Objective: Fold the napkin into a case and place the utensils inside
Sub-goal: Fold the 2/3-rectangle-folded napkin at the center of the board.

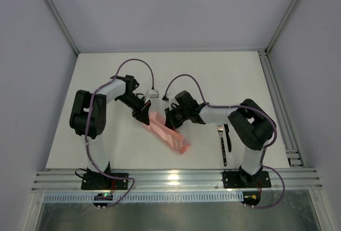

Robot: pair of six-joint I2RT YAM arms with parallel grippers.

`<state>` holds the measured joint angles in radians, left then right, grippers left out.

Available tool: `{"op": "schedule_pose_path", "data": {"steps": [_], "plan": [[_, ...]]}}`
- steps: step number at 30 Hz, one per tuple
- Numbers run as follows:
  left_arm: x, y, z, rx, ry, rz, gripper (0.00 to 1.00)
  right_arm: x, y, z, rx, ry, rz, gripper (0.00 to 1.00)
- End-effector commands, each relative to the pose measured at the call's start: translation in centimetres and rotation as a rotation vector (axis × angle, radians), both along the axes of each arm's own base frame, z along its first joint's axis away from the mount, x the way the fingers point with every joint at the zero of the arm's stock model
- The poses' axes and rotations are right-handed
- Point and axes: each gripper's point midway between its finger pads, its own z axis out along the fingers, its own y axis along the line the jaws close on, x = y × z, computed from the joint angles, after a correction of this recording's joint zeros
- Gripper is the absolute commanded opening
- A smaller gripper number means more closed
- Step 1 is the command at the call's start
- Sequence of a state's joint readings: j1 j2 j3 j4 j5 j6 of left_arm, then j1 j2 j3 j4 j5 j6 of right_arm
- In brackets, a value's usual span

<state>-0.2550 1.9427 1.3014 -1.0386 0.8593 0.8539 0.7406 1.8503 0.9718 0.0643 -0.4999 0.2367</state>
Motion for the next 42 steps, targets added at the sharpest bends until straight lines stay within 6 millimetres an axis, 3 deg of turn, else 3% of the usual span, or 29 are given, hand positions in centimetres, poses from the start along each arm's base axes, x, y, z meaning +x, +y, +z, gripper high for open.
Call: {"op": "schedule_pose_path", "data": {"steps": [1, 7, 14, 22, 26, 33, 35, 36, 38, 42], "plan": [[-0.5, 0.0, 2.1, -0.040, -0.063, -0.067, 0.05, -0.1, -0.2, 1.5, -0.017, -0.098, 0.009, 0.06], [-1.0, -0.2, 1.4, -0.024, -0.030, -0.065, 0.05, -2.3, 0.5, 0.0, 0.008, -0.053, 0.024, 0.06], [0.7, -0.6, 0.9, 0.018, -0.022, 0.019, 0.04, -2.5, 0.5, -0.1, 0.039, -0.030, -0.029, 0.06], [1.2, -0.4, 0.3, 0.060, -0.009, 0.031, 0.04, -1.1, -0.1, 3.3, 0.006, -0.093, -0.088, 0.15], [0.8, -0.3, 0.3, 0.062, -0.011, 0.002, 0.04, 0.0, -1.2, 4.8, -0.032, -0.142, -0.160, 0.32], [0.5, -0.3, 0.3, 0.059, -0.003, -0.014, 0.04, 0.4, -3.2, 6.8, -0.067, -0.194, -0.220, 0.48], [0.5, -0.3, 0.3, 0.059, -0.002, -0.012, 0.04, -0.3, -3.5, 7.0, -0.040, -0.185, -0.198, 0.51], [0.7, -0.3, 0.4, 0.060, -0.005, -0.012, 0.04, -0.4, -3.2, 8.4, 0.013, -0.212, -0.187, 0.53], [0.8, -0.3, 0.3, 0.060, -0.009, -0.012, 0.05, -2.1, -2.9, 8.6, 0.069, -0.192, -0.117, 0.57], [0.9, -0.3, 0.3, 0.063, -0.006, -0.010, 0.05, -3.4, -2.4, 10.4, 0.160, -0.211, -0.061, 0.58]]}}
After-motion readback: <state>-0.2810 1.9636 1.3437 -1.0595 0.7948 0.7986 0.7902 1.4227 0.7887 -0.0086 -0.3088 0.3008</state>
